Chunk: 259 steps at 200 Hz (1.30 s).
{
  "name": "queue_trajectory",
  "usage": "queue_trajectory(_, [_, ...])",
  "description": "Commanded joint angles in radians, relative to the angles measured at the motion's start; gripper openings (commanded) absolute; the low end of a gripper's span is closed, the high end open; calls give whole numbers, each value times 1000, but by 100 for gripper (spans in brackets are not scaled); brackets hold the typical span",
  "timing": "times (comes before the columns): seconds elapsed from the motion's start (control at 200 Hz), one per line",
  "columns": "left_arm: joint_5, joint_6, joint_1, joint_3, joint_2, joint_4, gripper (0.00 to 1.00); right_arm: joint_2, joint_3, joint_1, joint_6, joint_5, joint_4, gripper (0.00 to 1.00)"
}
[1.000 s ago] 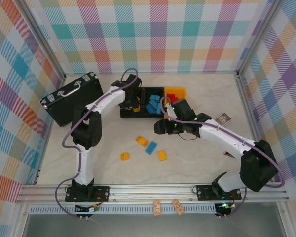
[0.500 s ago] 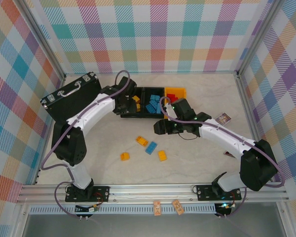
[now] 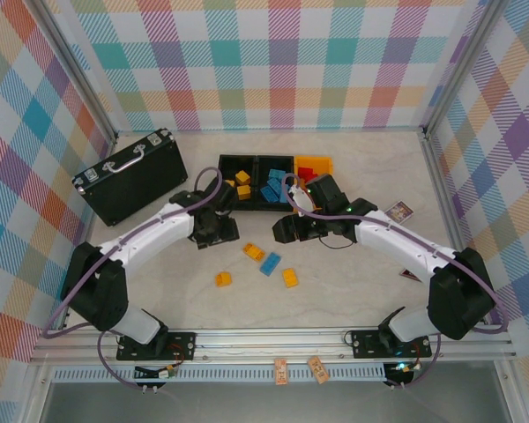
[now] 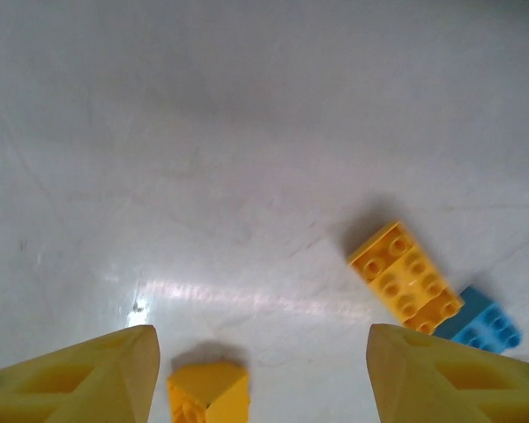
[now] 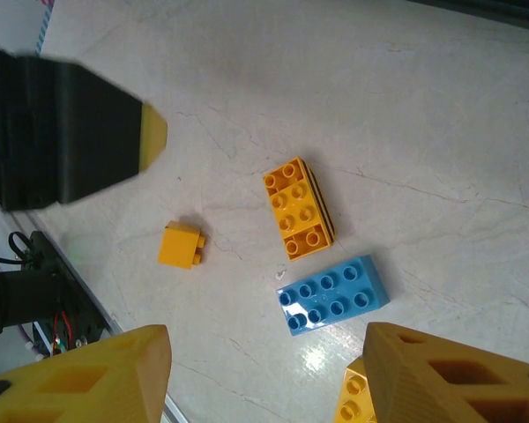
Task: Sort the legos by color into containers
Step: Pick up the lego from the middle-left of the table.
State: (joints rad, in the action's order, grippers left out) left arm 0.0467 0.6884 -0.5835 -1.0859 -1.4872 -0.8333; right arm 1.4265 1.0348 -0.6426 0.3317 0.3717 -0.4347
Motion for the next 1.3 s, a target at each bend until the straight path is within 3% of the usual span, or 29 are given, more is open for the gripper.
queue_trajectory(0.0, [-12,111,-57,82,44,1,69,18,19,1,-15,38,6,59])
queue_trajectory(0.285, [-17,210,-188,200,38,29,74,22,21,1,-25,44,-11,59])
queue_trajectory(0.665, [37,215,-204,233,-66,71,70,-9,-2,1,-13,32,-15,60])
queue_trajectory(0.865, [16,214,-204,256,-108,114,61,-23,-9,1,-9,15,-22,59])
queue_trajectory(1.045, [10,202,-204,249,-108,118,41,-30,-11,1,-5,1,-22,59])
queue_trajectory(1.29, [80,130,-178,147,-73,39,36,-45,-22,2,16,-7,-4,59])
